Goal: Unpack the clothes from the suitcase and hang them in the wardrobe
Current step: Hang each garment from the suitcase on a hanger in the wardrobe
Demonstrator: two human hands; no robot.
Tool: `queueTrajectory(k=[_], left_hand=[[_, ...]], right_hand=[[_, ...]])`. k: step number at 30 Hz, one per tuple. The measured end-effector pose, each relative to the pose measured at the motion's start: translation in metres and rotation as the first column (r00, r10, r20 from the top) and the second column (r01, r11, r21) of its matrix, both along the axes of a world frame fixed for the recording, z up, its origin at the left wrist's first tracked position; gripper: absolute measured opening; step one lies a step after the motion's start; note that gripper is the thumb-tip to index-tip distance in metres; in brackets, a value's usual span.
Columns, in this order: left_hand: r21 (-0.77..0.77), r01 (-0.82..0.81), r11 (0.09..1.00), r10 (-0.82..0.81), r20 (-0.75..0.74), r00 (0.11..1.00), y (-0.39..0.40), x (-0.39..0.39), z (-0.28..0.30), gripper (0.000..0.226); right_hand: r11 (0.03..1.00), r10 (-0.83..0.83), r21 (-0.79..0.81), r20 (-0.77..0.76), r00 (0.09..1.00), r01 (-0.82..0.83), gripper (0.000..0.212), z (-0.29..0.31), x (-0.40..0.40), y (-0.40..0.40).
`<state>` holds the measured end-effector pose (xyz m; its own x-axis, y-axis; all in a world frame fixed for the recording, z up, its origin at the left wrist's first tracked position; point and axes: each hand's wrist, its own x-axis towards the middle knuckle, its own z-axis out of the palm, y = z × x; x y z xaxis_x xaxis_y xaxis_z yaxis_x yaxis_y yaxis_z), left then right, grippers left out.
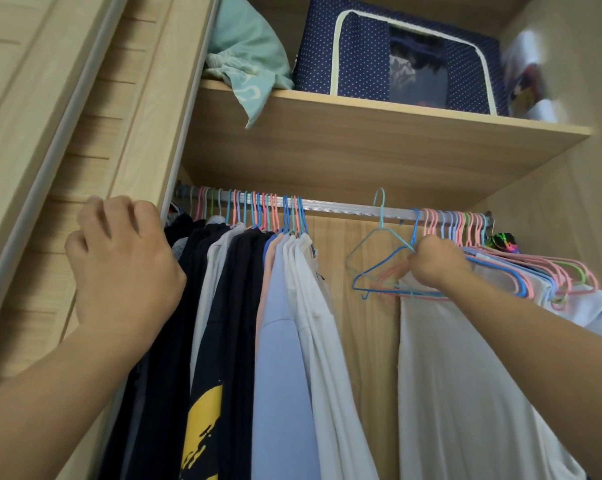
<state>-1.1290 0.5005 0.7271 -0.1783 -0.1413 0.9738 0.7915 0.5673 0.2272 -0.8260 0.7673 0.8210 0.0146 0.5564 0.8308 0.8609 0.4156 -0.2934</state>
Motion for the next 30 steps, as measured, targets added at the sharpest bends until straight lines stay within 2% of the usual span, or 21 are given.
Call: queueTrajectory(k=[3, 5, 7, 9, 10, 12, 14, 16, 18, 20, 21, 22, 23, 25, 26, 27, 28, 29, 30], left_hand=[[-0.005, -0.006, 1.0, 0.006, -0.05, 0.999, -0.003, 0.001, -0.001, 0.045], [-0.088, -0.018, 0.996, 0.002, -0.176, 0.984, -0.003, 0.003, -0.006, 0.06], [-0.18, -0.02, 0.983, -0.035, -0.301, 0.953, 0.001, 0.019, -0.014, 0.062], [-0.186, 0.193, 0.963, -0.238, -0.263, 0.935, 0.011, 0.052, -0.026, 0.061], [-0.181, 0.35, 0.919, -0.385, -0.219, 0.896, 0.018, 0.075, -0.033, 0.059], [-0.229, 0.626, 0.746, -0.663, -0.16, 0.732, 0.03, 0.129, -0.049, 0.051], [-0.31, 0.773, 0.553, -0.827, -0.089, 0.555, 0.043, 0.186, -0.072, 0.045], [-0.363, 0.828, 0.426, -0.892, -0.013, 0.453, 0.056, 0.239, -0.106, 0.048], [-0.386, 0.844, 0.372, -0.901, 0.069, 0.429, 0.072, 0.284, -0.152, 0.057], [-0.448, 0.811, 0.376, -0.871, 0.127, 0.474, 0.081, 0.331, -0.21, 0.06], [-0.512, 0.787, 0.343, -0.864, 0.157, 0.479, 0.082, 0.356, -0.244, 0.057], [-0.579, 0.771, 0.266, -0.861, 0.216, 0.459, 0.079, 0.383, -0.282, 0.051], [-0.635, 0.76, 0.142, -0.856, 0.307, 0.416, 0.072, 0.412, -0.322, 0.048], [-0.669, 0.707, -0.229, -0.772, 0.567, 0.286, 0.048, 0.472, -0.402, 0.057], [-0.621, 0.661, -0.422, -0.675, 0.702, 0.228, 0.027, 0.512, -0.447, 0.058], [-0.544, 0.642, -0.54, -0.579, 0.794, 0.186, 0.011, 0.532, -0.474, 0.051], [-0.461, 0.602, -0.652, -0.48, 0.865, 0.144, -0.016, 0.568, -0.509, 0.038], [-0.391, 0.565, -0.726, -0.406, 0.907, 0.106, -0.043, 0.606, -0.542, 0.026], [-0.334, 0.525, -0.783, -0.327, 0.939, 0.11, -0.072, 0.645, -0.569, 0.021]], right_hand=[[1.0, 0.008, 0.024, 0.017, 1.0, -0.009, 0.023, -0.011, 0.001, -0.003], [0.993, 0.045, 0.107, 0.014, 0.999, -0.046, 0.024, -0.027, 0.01, -0.01], [0.979, 0.112, 0.171, 0.001, 0.994, -0.11, 0.02, -0.047, 0.025, -0.022], [0.97, 0.164, 0.182, -0.012, 0.986, -0.159, 0.021, -0.073, 0.05, -0.042], [0.967, 0.178, 0.186, -0.006, 0.984, -0.174, 0.029, -0.089, 0.065, -0.055], [0.971, 0.165, 0.17, 0.038, 0.986, -0.169, 0.038, -0.128, 0.1, -0.086], [0.985, 0.085, 0.139, 0.1, 0.991, -0.099, 0.032, -0.178, 0.148, -0.113], [0.994, 0.038, 0.095, 0.142, 0.989, -0.052, 0.031, -0.238, 0.21, -0.145], [1.0, 0.019, 0.007, 0.159, 0.987, -0.02, 0.038, -0.303, 0.284, -0.187], [0.99, 0.032, -0.142, 0.178, 0.984, -0.006, 0.039, -0.375, 0.367, -0.241], [0.974, 0.034, -0.225, 0.181, 0.983, 0.007, 0.038, -0.413, 0.41, -0.272], [0.952, 0.024, -0.306, 0.163, 0.986, 0.028, 0.034, -0.449, 0.453, -0.308], [0.922, -0.002, -0.384, 0.124, 0.992, 0.05, 0.03, -0.482, 0.494, -0.345], [0.841, -0.102, -0.522, 0.102, 0.99, 0.14, 0.032, -0.539, 0.572, -0.418], [0.787, -0.163, -0.584, 0.113, 0.98, 0.198, 0.039, -0.57, 0.611, -0.465], [0.744, -0.187, -0.627, 0.133, 0.973, 0.229, 0.046, -0.588, 0.633, -0.487], [0.661, -0.237, -0.704, 0.134, 0.962, 0.261, 0.049, -0.613, 0.66, -0.527], [0.572, -0.277, -0.776, 0.124, 0.953, 0.267, 0.046, -0.635, 0.684, -0.565], [0.485, -0.327, -0.84, 0.085, 0.941, 0.244, 0.039, -0.656, 0.705, -0.6]])
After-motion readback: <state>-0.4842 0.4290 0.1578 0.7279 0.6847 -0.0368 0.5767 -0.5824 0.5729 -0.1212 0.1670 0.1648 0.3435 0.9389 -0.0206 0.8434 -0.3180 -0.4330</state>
